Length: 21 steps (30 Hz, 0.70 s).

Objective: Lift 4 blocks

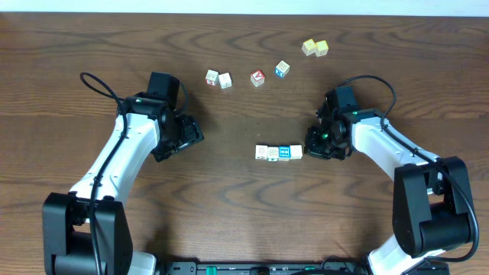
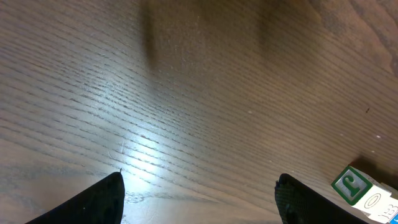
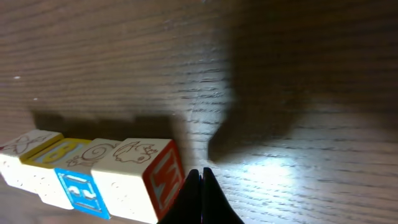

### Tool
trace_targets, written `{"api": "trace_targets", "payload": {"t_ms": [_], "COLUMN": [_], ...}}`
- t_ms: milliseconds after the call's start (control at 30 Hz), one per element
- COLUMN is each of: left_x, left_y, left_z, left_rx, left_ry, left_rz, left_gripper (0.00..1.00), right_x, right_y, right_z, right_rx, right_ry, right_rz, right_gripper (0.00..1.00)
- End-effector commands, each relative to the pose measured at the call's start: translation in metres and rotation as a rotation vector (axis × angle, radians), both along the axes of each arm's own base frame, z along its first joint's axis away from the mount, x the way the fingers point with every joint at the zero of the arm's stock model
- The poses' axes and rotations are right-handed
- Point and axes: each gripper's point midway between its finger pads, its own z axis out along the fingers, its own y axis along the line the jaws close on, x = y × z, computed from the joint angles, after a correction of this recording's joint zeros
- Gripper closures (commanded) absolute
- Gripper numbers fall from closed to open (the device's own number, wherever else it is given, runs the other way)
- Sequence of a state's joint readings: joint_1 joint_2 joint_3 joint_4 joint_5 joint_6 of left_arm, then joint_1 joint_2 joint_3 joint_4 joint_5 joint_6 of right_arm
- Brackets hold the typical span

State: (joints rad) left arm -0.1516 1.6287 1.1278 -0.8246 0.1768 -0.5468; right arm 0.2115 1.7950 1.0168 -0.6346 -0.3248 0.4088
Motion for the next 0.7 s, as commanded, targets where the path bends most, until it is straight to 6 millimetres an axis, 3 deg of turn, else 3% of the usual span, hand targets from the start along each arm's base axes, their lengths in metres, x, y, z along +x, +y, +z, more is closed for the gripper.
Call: {"api": "trace_targets", "payload": {"t_ms": [0, 667], "left_x": [0.0, 0.0], "left_y": [0.003, 0.003], "left_z": [0.0, 0.0], "left_rx": [0.012, 0.012], "left_ry": [0.0, 0.0], "left_rz": [0.009, 0.009], "left_gripper": [0.22, 0.22], "right_x": [0.001, -0.006], "right_y": [0.006, 0.017], "right_z": [0.002, 0.006], "right_rx": [0.034, 0.102], "right_ry": [0.002, 0.025], "right_rz": [0.018, 0.04], "right_gripper": [0.99, 0.99]}}
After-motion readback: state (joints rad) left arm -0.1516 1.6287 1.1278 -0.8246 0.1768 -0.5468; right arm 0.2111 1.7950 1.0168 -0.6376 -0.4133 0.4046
